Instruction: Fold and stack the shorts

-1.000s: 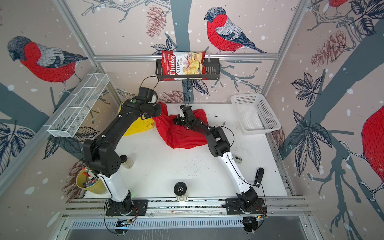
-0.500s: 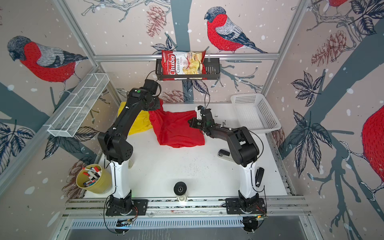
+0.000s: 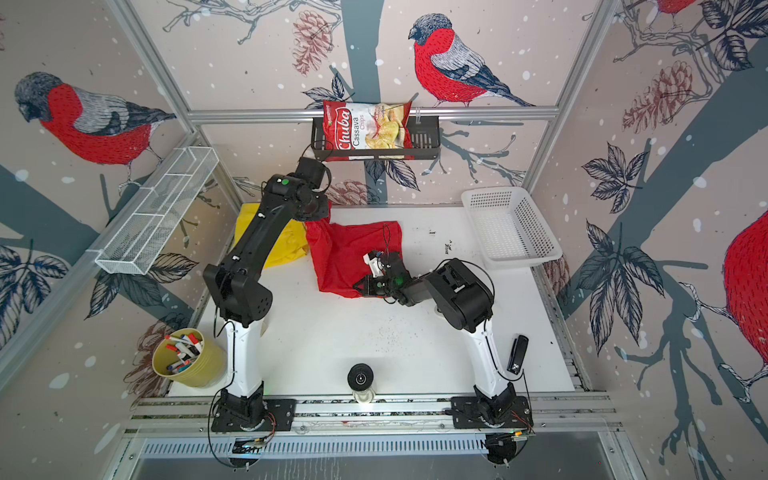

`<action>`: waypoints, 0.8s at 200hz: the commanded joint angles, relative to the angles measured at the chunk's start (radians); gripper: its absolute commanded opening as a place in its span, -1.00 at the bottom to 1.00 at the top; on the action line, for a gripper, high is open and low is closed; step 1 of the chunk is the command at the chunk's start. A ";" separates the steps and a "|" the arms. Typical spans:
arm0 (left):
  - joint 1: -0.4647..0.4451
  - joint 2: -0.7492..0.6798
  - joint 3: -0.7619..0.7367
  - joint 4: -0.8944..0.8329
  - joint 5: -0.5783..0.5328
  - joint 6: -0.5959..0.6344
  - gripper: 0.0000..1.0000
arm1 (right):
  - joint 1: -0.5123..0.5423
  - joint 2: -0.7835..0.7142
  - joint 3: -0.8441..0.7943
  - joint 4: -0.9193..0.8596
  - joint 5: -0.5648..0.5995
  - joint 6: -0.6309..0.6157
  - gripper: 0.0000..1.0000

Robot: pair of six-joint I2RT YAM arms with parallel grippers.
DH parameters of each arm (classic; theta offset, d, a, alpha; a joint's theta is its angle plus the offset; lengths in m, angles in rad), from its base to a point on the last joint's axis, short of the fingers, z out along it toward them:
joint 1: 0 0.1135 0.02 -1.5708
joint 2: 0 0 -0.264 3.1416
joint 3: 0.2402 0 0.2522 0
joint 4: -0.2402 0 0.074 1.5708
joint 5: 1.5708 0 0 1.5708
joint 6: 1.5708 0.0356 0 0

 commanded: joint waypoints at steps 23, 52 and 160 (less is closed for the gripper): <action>-0.074 0.106 0.132 -0.075 -0.060 -0.008 -1.00 | -0.004 -0.042 -0.093 0.010 -0.033 0.034 -0.94; -0.139 0.147 0.130 -0.094 -0.109 -0.016 -1.00 | -0.062 -0.207 -0.132 -0.059 -0.015 0.004 -0.92; -0.200 0.122 0.086 -0.044 -0.110 -0.091 -1.00 | -0.207 -0.374 -0.358 -0.209 0.255 -0.038 -0.97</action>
